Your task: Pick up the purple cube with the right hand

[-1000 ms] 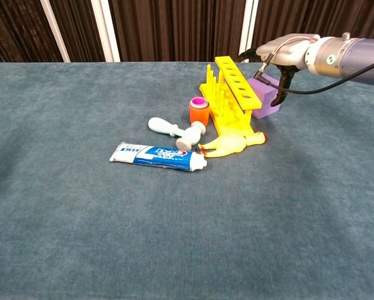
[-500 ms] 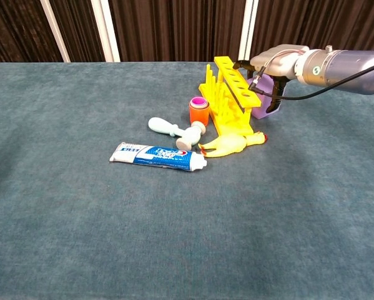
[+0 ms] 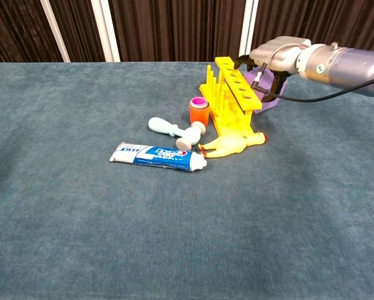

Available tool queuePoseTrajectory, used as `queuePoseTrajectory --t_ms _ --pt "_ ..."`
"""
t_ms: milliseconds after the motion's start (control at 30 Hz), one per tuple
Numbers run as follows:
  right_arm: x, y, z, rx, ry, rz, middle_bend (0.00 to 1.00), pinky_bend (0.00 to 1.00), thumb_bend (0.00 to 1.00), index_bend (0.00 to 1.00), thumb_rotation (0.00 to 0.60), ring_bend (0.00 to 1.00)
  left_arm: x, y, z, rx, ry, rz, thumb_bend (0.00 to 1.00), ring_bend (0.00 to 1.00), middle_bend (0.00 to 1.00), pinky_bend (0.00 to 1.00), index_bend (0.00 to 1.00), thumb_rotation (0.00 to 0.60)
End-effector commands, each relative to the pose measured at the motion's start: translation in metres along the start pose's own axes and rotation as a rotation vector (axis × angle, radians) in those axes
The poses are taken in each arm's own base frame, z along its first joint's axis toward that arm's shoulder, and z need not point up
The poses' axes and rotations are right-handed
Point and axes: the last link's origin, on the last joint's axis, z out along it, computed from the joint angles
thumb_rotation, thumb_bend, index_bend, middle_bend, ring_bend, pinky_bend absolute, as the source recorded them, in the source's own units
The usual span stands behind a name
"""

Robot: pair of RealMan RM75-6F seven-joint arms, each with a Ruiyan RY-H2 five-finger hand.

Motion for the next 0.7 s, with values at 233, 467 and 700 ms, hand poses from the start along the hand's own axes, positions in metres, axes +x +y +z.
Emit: queuePoseTrajectory --t_ms 233,467,700 --pt "0.028 0.056 -0.036 -0.021 0.051 0.021 0.48 0.16 0.54 0.39 0.6 0.22 0.0 0.001 0.0 -0.002 -0.004 -0.001 0.52 0.0 0.0 0.0 0.14 0.6" --pt "0.052 0.094 -0.087 -0.059 0.063 0.027 0.48 0.16 0.54 0.39 0.6 0.22 -0.001 0.003 0.0 -0.006 -0.003 0.0 0.52 0.0 0.0 0.0 0.14 0.6" --pt "0.075 0.117 -0.162 -0.113 0.15 0.081 0.48 0.16 0.54 0.39 0.6 0.22 -0.001 0.003 0.001 -0.005 0.002 -0.002 0.52 0.0 0.0 0.0 0.14 0.6"
